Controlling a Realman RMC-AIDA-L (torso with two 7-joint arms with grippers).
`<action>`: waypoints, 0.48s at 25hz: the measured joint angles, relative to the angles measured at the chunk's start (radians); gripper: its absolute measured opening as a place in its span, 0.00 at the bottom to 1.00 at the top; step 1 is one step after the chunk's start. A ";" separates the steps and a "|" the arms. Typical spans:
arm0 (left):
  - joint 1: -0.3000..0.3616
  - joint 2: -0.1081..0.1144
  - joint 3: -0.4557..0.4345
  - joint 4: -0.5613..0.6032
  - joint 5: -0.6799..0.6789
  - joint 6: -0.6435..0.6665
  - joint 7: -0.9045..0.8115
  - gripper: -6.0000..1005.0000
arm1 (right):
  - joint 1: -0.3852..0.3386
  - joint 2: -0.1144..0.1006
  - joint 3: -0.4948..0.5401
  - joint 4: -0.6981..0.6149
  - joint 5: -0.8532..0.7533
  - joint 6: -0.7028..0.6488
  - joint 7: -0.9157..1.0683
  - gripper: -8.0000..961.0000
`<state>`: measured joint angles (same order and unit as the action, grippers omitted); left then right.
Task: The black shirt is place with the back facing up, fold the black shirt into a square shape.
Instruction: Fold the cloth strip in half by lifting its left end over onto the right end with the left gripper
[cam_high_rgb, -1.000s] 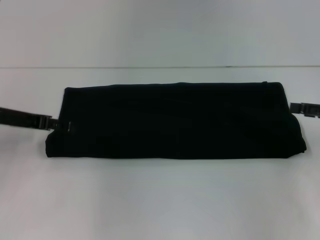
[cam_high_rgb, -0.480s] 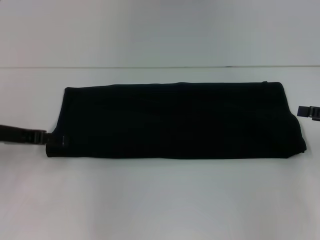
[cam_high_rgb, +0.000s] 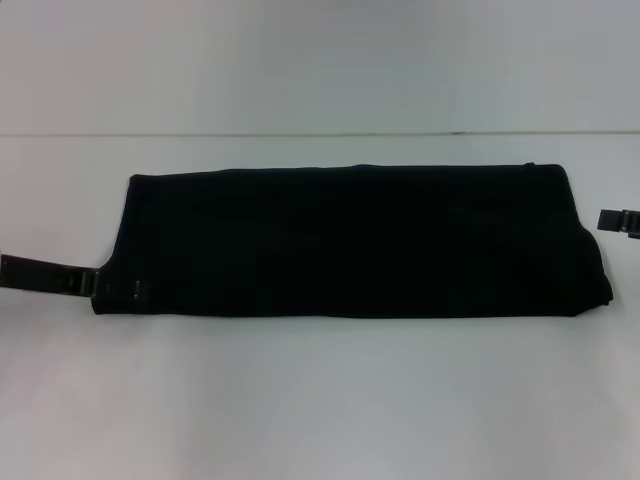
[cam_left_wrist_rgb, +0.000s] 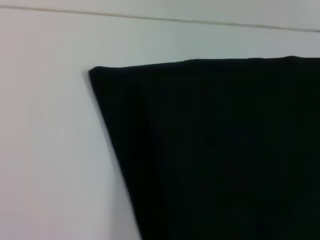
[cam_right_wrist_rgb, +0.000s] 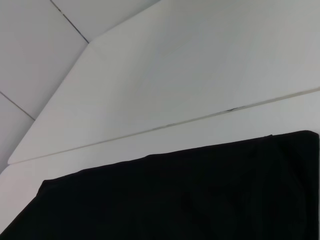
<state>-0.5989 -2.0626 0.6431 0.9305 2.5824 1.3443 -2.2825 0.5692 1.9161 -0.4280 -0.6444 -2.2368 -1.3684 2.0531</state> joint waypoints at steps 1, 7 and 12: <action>-0.002 0.006 0.000 -0.018 0.000 -0.010 0.004 0.87 | 0.000 0.000 0.000 0.000 0.000 0.001 0.000 0.83; -0.004 0.015 0.001 -0.050 0.008 -0.039 0.009 0.64 | 0.003 -0.001 -0.006 -0.001 -0.004 0.003 -0.001 0.83; -0.004 0.016 0.001 -0.050 0.008 -0.037 0.011 0.51 | 0.000 -0.014 -0.011 0.002 -0.032 -0.004 0.005 0.83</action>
<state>-0.6030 -2.0470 0.6443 0.8807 2.5907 1.3072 -2.2714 0.5693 1.9017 -0.4392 -0.6428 -2.2684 -1.3721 2.0586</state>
